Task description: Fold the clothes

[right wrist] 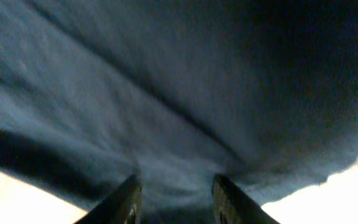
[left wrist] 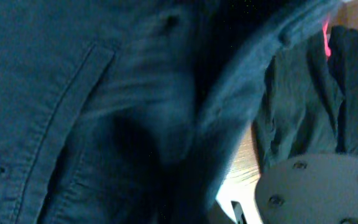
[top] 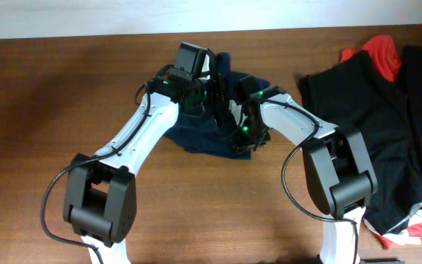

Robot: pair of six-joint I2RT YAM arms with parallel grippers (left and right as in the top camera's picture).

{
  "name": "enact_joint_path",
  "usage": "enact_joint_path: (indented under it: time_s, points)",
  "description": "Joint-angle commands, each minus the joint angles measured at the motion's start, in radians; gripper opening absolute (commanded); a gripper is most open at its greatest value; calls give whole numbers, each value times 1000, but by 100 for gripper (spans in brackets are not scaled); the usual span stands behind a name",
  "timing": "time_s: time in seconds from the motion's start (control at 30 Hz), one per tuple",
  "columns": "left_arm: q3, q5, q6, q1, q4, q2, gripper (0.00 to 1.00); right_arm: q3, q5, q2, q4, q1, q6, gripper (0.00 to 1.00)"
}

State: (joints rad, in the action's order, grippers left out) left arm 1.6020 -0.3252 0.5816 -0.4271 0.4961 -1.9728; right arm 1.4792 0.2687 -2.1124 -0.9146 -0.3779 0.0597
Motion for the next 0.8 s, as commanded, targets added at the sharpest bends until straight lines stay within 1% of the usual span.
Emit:
enact_joint_path:
  time_s: [0.0, 0.03, 0.1, 0.13, 0.2, 0.23, 0.3, 0.33, 0.37, 0.47, 0.57, 0.63, 0.7, 0.73, 0.77]
  points:
    - [18, -25, 2, -5, -18, -9, 54, 82, -151, 85, -163, 88, 40, 45]
    - [18, -27, 2, -4, -18, -9, 55, 115, -200, 126, -216, 125, 58, 46]
    - [27, -33, -38, 18, -33, -9, 59, 179, -214, 230, -312, 214, 57, 50]
    - [30, -34, -37, 42, -34, -9, 59, 187, -213, 263, -331, 241, 57, 51]
    - [29, -32, -38, 92, -28, -9, 59, 187, -165, 318, -342, 276, 27, 57]
    - [29, 9, -38, 119, -14, -9, 60, 187, -94, 320, -339, 272, -23, 58]
    - [29, 115, -38, 149, 19, -11, 60, 169, 79, 303, -291, 244, -97, 59]
    - [22, 129, -74, 159, 22, -18, 61, 152, 177, 275, -220, 212, -108, 59]
    - [21, 134, -106, 164, 38, -31, 60, 142, 209, 254, -177, 192, -107, 59]
    - [21, 169, -109, 163, 100, -97, 60, 136, 330, 150, -58, 119, -105, 59]
    - [21, 121, -109, 163, 183, -213, 60, 136, 322, 43, -19, 58, -105, 59]
    - [21, 112, -109, 163, 253, -248, 60, 136, 283, -32, -23, 49, -92, 56]
    - [20, 112, -117, 161, 338, -251, 60, 136, 161, -85, -55, 51, -40, 56]
    - [20, 112, -124, 161, 419, -251, 59, 135, 84, -101, -91, 52, -16, 56]
    - [19, 112, -124, 161, 593, -251, 56, 135, -77, -106, -171, 58, 30, 54]
